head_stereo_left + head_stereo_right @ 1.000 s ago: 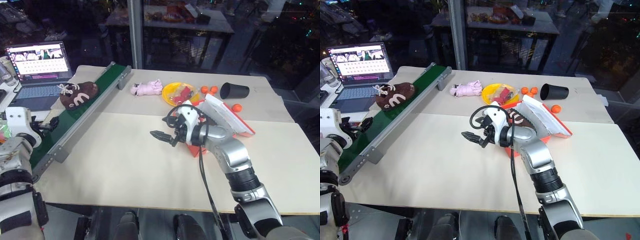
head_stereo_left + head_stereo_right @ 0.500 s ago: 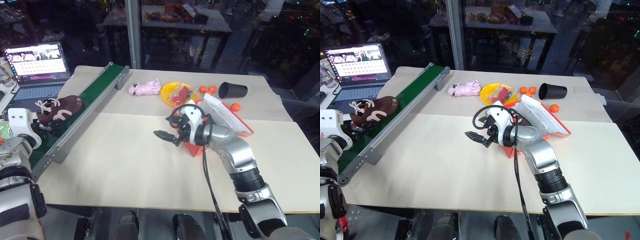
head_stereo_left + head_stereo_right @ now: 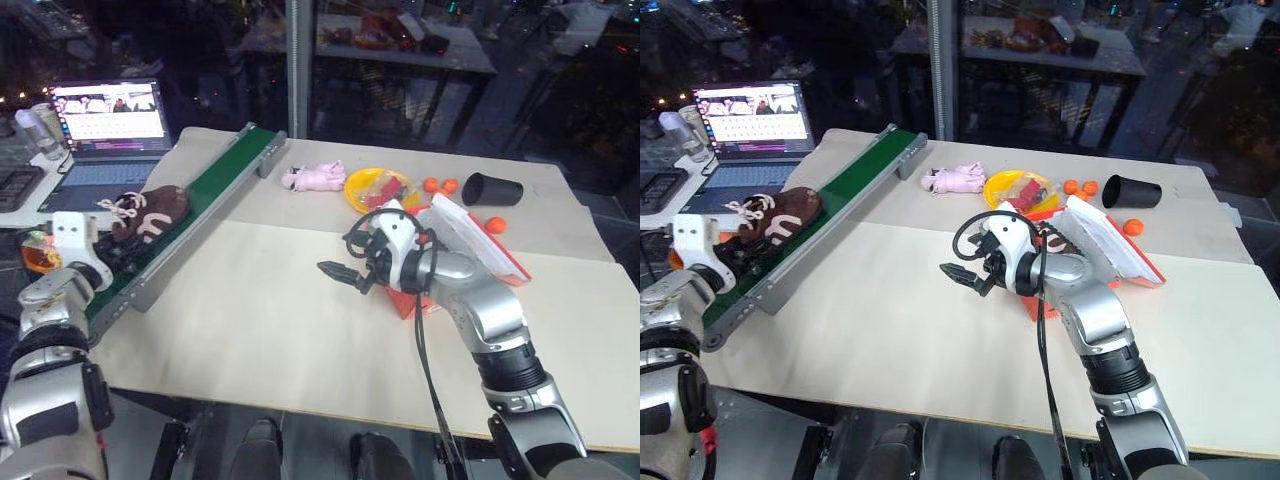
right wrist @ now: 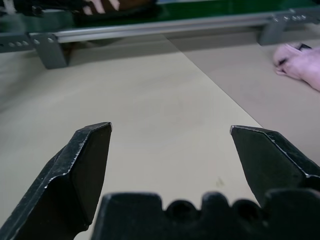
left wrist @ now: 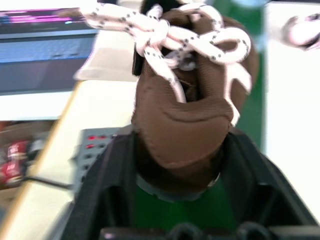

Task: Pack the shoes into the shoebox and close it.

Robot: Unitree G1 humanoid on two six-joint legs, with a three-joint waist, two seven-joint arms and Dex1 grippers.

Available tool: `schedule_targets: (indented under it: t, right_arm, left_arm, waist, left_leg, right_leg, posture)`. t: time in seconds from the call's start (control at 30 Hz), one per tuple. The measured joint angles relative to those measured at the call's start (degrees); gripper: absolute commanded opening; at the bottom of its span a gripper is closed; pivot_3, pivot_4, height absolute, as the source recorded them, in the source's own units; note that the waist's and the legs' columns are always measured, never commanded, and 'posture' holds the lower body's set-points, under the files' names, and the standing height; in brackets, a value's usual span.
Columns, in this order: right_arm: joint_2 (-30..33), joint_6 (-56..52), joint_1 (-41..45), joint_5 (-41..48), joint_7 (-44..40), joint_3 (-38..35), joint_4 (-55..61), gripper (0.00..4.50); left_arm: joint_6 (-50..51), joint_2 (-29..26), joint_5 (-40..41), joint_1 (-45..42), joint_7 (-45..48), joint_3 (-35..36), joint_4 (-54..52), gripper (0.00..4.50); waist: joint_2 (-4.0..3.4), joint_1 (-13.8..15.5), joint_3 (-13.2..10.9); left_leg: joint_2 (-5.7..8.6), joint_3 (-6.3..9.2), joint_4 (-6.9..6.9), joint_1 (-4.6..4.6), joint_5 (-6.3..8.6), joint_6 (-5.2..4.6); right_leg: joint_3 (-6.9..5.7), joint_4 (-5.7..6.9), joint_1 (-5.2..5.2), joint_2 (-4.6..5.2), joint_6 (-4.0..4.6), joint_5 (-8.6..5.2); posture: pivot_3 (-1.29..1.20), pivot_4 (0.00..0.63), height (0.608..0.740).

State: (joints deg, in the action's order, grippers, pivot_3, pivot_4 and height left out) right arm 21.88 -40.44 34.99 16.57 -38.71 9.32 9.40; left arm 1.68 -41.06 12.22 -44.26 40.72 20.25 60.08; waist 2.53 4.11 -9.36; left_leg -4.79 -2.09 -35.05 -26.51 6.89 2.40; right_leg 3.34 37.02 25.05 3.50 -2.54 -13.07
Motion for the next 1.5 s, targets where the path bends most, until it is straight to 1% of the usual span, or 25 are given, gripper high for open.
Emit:
schedule_targets:
  t: [0.07, 0.13, 0.23, 0.27, 0.3, 0.37, 0.47, 0.6, 0.8, 0.9, 1.07, 1.13, 1.17, 1.3, 1.33, 1.37, 1.43, 1.47, 1.5]
  right_arm:
    - [0.0, -0.1, 0.0, 0.1, 0.1, -0.1, 0.0, 4.50]
    - [-0.2, -0.1, 0.4, 0.4, 0.1, -0.1, 0.0, 4.50]
    - [-0.3, -0.1, 0.9, 0.6, 0.2, -0.6, 0.0, 4.50]
    - [-0.4, -0.1, 1.0, 0.6, 0.3, -0.9, -0.1, 4.50]
    - [-0.5, -0.1, 1.1, 0.7, 0.4, -1.3, -0.1, 4.50]
    - [-2.9, -1.4, 1.5, 3.2, 1.8, -4.8, -0.7, 4.50]
    - [-9.2, -4.8, 5.1, 10.4, 5.8, -12.6, -1.2, 4.50]
    - [-15.1, -8.5, 10.9, 20.4, 14.2, -24.0, -3.6, 4.50]
    - [-16.9, -10.4, 13.3, 27.8, 23.1, -32.7, -7.9, 4.50]
    - [-16.9, -10.4, 13.7, 29.8, 26.1, -34.5, -8.8, 4.50]
    - [-16.9, -10.4, 13.7, 31.7, 28.7, -34.7, -8.9, 4.50]
    - [-16.9, -10.3, 13.7, 32.1, 29.2, -34.6, -8.9, 3.97]
    - [-16.9, -10.3, 13.7, 32.4, 29.3, -34.7, -8.9, 3.81]
    - [-16.9, -10.1, 13.7, 34.0, 30.2, -34.8, -8.8, 2.54]
    - [-16.9, -10.1, 13.7, 34.2, 30.4, -34.8, -8.8, 2.11]
    - [-16.9, -10.0, 13.7, 34.3, 30.6, -34.7, -8.8, 1.80]
    - [-16.5, -9.9, 13.7, 34.3, 30.9, -34.6, -8.8, 1.23]
    - [-15.8, -9.9, 13.7, 34.2, 30.9, -34.3, -8.9, 0.84]
    - [-15.2, -9.9, 13.8, 34.2, 30.9, -34.2, -9.0, 0.62]
  left_arm:
    - [2.9, 1.5, 1.3, 0.1, 0.7, -0.3, -5.3, 1.24]
    - [6.7, 4.6, 3.0, 0.1, 2.0, -1.8, -13.5, 1.24]
    - [12.6, 8.1, 5.8, 0.3, 2.0, -3.7, -25.2, 1.24]
    - [14.2, 8.6, 6.5, 0.3, 1.8, -3.9, -28.3, 1.24]
    - [15.6, 9.0, 7.1, 0.2, 1.3, -4.0, -30.5, 1.24]
    - [19.1, 11.2, 8.7, -0.1, -0.4, -4.5, -36.3, 1.24]
    - [24.0, 15.9, 11.2, -0.3, -2.3, -7.1, -44.2, 1.24]
    - [29.1, 21.3, 13.8, -0.4, -5.0, -9.7, -51.4, 1.24]
    - [33.3, 26.7, 16.5, -0.8, -8.3, -12.2, -57.2, 1.24]
    - [34.5, 28.3, 17.4, -0.9, -8.7, -14.2, -59.6, 1.24]
    - [35.8, 29.4, 18.0, -1.2, -9.2, -15.2, -60.7, 1.24]
    - [36.1, 29.7, 18.3, -1.1, -9.5, -15.3, -60.8, 1.24]
    - [36.2, 29.8, 18.3, -1.1, -9.7, -15.5, -60.9, 1.24]
    - [36.2, 29.9, 18.3, -1.1, -10.1, -15.7, -61.2, 1.24]
    - [36.2, 29.9, 18.3, -1.1, -10.4, -15.7, -61.2, 2.09]
    - [36.2, 30.0, 18.7, -1.0, -10.5, -15.3, -61.2, 2.36]
    - [36.2, 29.9, 19.6, -1.0, -10.5, -14.7, -61.2, 3.07]
    - [36.2, 29.7, 19.7, -0.9, -10.7, -14.3, -61.1, 3.57]
    - [36.3, 29.3, 19.8, -0.9, -10.9, -13.8, -60.9, 3.84]
  waist:
    - [0.00, 0.5, 0.0]
    - [0.00, 0.6, 0.0]
    - [0.06, -0.8, 0.0]
    - [0.06, -1.4, 0.0]
    - [0.06, -2.0, 0.0]
    - [0.06, -3.1, 0.0]
    - [0.05, -4.1, 0.0]
    - [0.05, -4.8, 0.0]
    - [0.04, -4.8, 0.0]
    - [0.04, -4.9, 0.0]
    - [0.01, -5.3, 0.0]
    - [0.01, -5.2, 0.0]
    - [0.01, -5.2, 0.0]
    - [0.00, -5.1, 0.0]
    - [0.00, -5.1, 0.0]
    - [0.00, -5.1, 0.0]
    - [0.00, -5.1, 0.0]
    - [0.00, -5.1, 0.0]
    - [0.00, -5.1, 0.0]
  left_leg:
    - [-0.07, 0.00, -0.12, -0.36, -0.06, 0.05]
    - [-0.11, 0.00, -0.28, -0.71, -0.14, 0.06]
    - [-0.11, 0.01, -0.33, -0.78, -0.31, -0.20]
    - [-0.11, 0.02, -0.31, -0.76, -0.46, -0.44]
    - [-0.11, 0.04, -0.27, -0.73, -0.47, -0.47]
    - [-0.13, 0.10, -0.20, -0.69, -0.50, -0.52]
    - [-0.13, 0.16, -0.21, -0.60, -0.52, -0.55]
    - [-0.11, 0.18, -0.21, -0.52, -0.54, -0.58]
    - [-0.10, 0.18, -0.19, -0.53, -0.54, -0.60]
    - [-0.09, 0.19, -0.19, -0.53, -0.54, -0.61]
    - [-0.09, 0.19, -0.17, -0.47, -0.55, -0.63]
    - [-0.08, 0.19, -0.18, -0.48, -0.55, -0.64]
    - [-0.07, 0.19, -0.17, -0.48, -0.55, -0.64]
    - [-0.07, 0.19, -0.17, -0.48, -0.55, -0.64]
    - [-0.08, 0.19, -0.17, -0.48, -0.55, -0.64]
    - [-0.08, 0.19, -0.17, -0.48, -0.55, -0.64]
    - [-0.08, 0.19, -0.17, -0.49, -0.55, -0.65]
    - [-0.07, 0.19, -0.17, -0.49, -0.55, -0.64]
    - [-0.08, 0.19, -0.17, -0.48, -0.55, -0.65]
  right_leg:
    - [-0.15, -0.02, 0.08, 0.00, -0.02, -0.02]
    - [-0.21, -0.07, 0.15, 0.01, -0.03, -0.02]
    - [-0.20, -0.17, 0.12, 0.00, -0.08, 0.02]
    - [-0.21, -0.12, 0.13, -0.01, -0.10, 0.00]
    - [-0.20, -0.09, 0.13, -0.02, -0.11, -0.01]
    - [-0.18, -0.02, 0.15, -0.08, -0.11, -0.01]
    - [-0.17, 0.08, 0.11, -0.10, -0.11, -0.01]
    - [-0.16, 0.07, 0.00, -0.08, -0.12, -0.01]
    - [-0.15, 0.04, 0.01, -0.08, -0.12, -0.01]
    - [-0.14, 0.04, 0.01, -0.08, -0.12, -0.01]
    - [-0.08, 0.06, 0.01, -0.10, -0.12, -0.01]
    - [-0.09, 0.05, 0.01, -0.09, -0.12, -0.02]
    - [-0.09, 0.05, 0.01, -0.09, -0.13, -0.02]
    - [-0.08, 0.04, 0.01, -0.09, -0.13, -0.02]
    - [-0.09, 0.04, 0.01, -0.09, -0.13, -0.02]
    - [-0.08, 0.04, 0.01, -0.09, -0.13, -0.02]
    - [-0.08, 0.04, 0.01, -0.09, -0.13, -0.02]
    - [-0.08, 0.04, 0.01, -0.09, -0.13, -0.02]
    - [-0.08, 0.04, 0.01, -0.09, -0.13, -0.02]
  posture:
    - [0.00, 0.150, 0.736]
    - [0.00, 0.150, 0.736]
    - [0.00, 0.150, 0.736]
    - [0.00, 0.150, 0.736]
    - [0.00, 0.150, 0.736]
    - [0.00, 0.150, 0.736]
    - [0.00, 0.150, 0.736]
    - [0.00, 0.150, 0.736]
    - [0.00, 0.150, 0.736]
    - [0.00, 0.150, 0.736]
    - [0.00, 0.150, 0.736]
    - [0.00, 0.150, 0.736]
    - [0.00, 0.150, 0.736]
    - [0.00, 0.150, 0.736]
    - [0.00, 0.150, 0.736]
    - [0.00, 0.150, 0.736]
    - [0.00, 0.150, 0.736]
    - [0.00, 0.150, 0.736]
    - [0.00, 0.150, 0.736]
